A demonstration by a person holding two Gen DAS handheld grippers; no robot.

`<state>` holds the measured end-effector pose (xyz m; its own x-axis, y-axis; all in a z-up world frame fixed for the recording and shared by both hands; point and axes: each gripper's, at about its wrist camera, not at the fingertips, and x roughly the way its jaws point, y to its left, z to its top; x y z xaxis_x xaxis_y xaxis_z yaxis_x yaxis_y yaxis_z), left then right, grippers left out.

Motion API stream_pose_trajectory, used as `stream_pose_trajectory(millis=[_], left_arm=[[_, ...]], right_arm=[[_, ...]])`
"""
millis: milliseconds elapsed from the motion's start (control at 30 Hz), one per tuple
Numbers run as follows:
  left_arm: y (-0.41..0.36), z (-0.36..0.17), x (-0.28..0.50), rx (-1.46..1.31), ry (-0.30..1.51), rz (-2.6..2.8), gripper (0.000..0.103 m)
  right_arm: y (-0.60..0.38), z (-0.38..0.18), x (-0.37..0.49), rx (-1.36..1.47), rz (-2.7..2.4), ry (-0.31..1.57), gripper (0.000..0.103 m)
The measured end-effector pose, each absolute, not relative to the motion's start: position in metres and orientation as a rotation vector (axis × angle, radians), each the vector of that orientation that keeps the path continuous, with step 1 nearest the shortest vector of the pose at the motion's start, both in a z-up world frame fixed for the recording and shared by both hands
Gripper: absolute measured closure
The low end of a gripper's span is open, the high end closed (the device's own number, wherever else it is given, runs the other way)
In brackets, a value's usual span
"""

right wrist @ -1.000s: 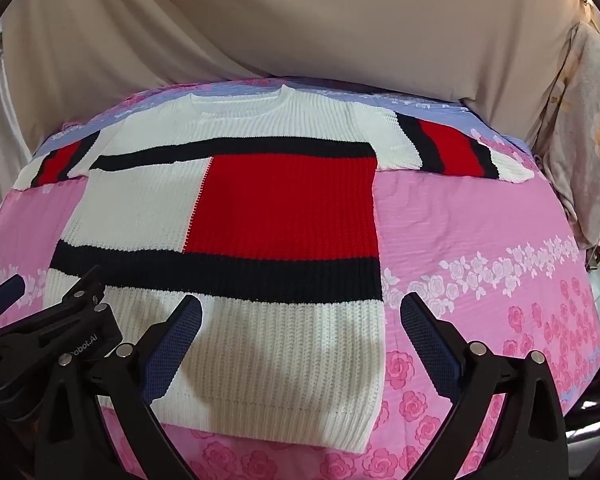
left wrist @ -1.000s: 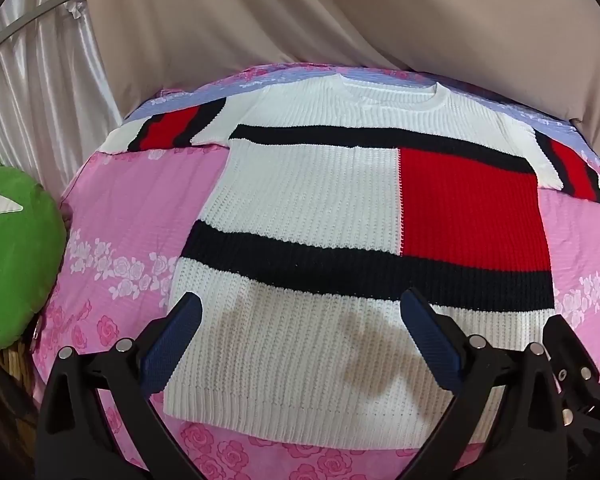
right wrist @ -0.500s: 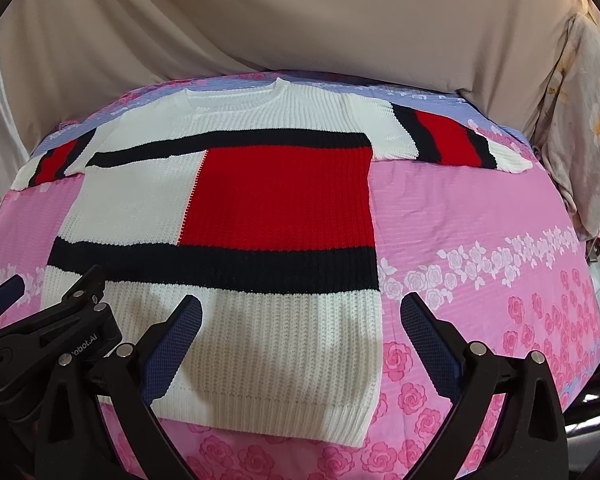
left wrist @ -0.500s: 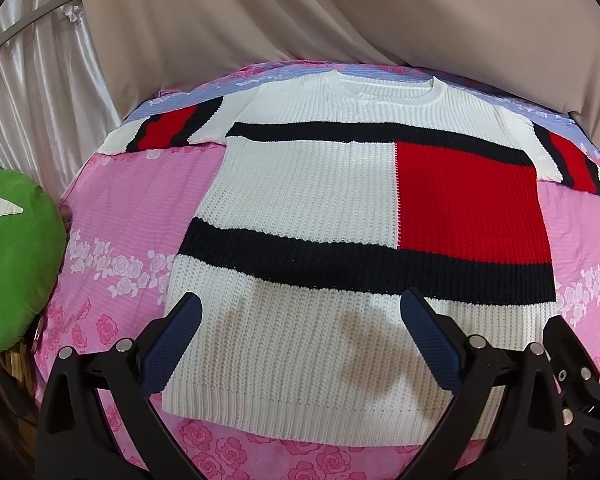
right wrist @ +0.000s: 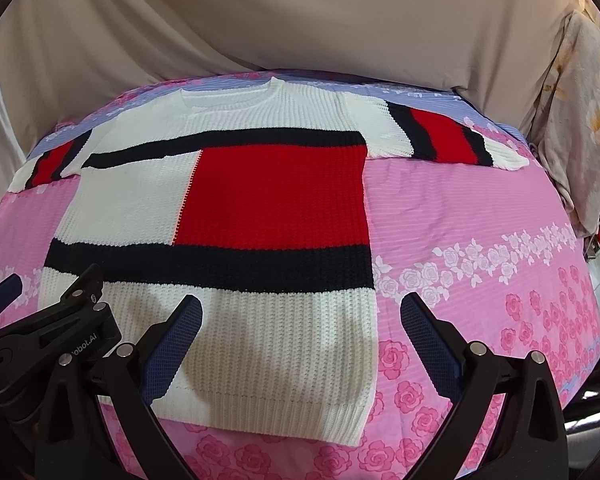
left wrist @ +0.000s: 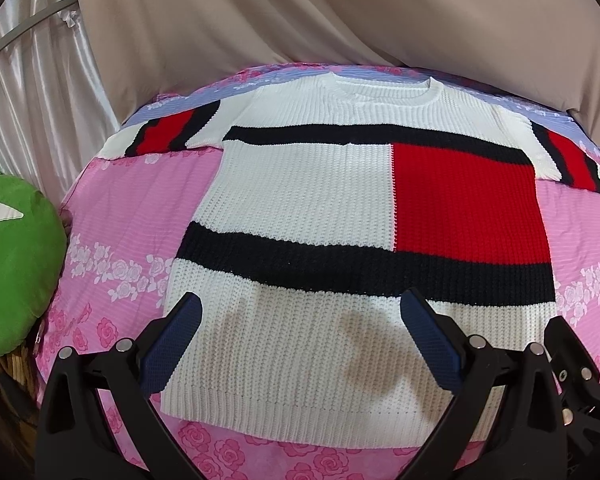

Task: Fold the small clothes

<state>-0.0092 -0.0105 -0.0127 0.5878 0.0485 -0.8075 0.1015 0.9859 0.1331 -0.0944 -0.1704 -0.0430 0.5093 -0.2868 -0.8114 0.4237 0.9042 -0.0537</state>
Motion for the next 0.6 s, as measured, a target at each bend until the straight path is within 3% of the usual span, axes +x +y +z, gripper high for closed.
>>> stream_pose_trajectory(millis=[600], left_arm=[[-0.0133, -0.0142, -0.0086, 0.175, 0.946, -0.03, 0.006]], right_arm=[[-0.1726, -0.0438, -0.0936, 0.159, -0.432, 0.947, 0.005]])
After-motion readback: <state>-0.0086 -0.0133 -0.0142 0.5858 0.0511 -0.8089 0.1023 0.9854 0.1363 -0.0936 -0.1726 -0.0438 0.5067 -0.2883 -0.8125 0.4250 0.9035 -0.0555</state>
